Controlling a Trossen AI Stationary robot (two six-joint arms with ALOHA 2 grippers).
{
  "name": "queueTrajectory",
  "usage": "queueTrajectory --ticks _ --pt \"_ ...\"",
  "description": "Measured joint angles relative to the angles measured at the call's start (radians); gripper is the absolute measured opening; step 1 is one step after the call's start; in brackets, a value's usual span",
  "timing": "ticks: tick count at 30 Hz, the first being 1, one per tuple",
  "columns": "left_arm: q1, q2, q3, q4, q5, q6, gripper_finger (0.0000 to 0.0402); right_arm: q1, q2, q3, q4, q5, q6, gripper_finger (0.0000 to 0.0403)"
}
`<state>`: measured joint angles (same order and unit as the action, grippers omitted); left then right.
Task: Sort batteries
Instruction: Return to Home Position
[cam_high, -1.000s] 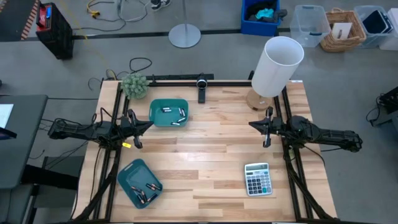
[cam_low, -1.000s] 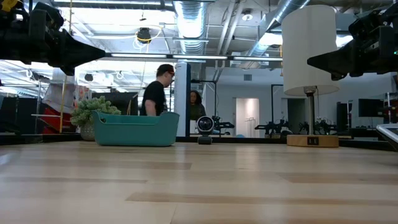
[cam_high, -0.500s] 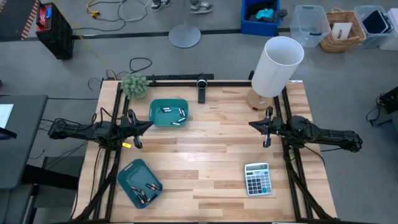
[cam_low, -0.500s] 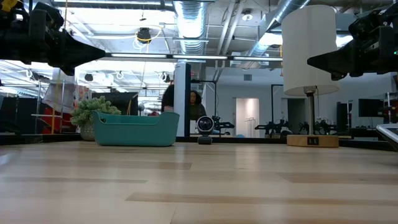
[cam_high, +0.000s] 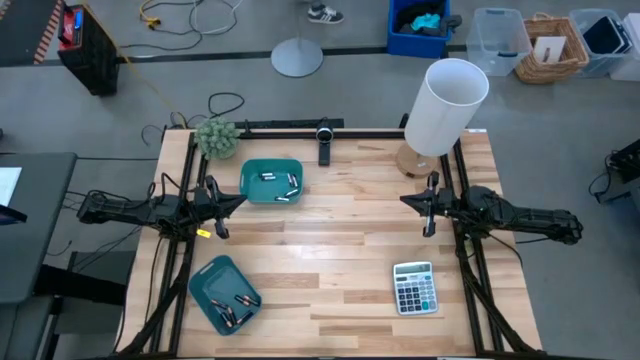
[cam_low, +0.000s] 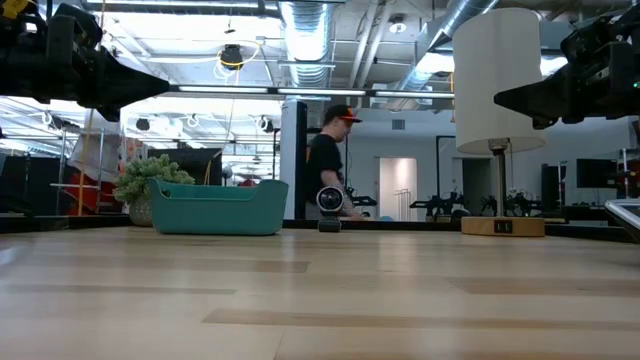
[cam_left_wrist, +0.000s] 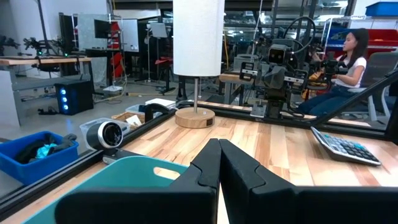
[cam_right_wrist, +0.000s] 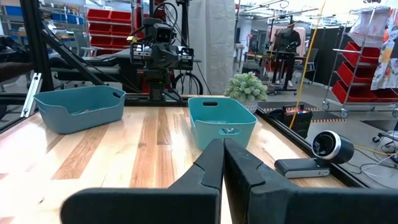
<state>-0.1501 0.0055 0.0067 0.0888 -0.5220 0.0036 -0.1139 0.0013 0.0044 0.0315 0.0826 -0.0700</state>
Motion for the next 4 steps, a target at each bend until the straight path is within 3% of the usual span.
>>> queueTrajectory --ticks 4 --pt "0.0 0.0 0.0 0.0 0.0 0.0 0.0 0.0 0.0 0.0 0.0 0.0 0.0 0.0029"
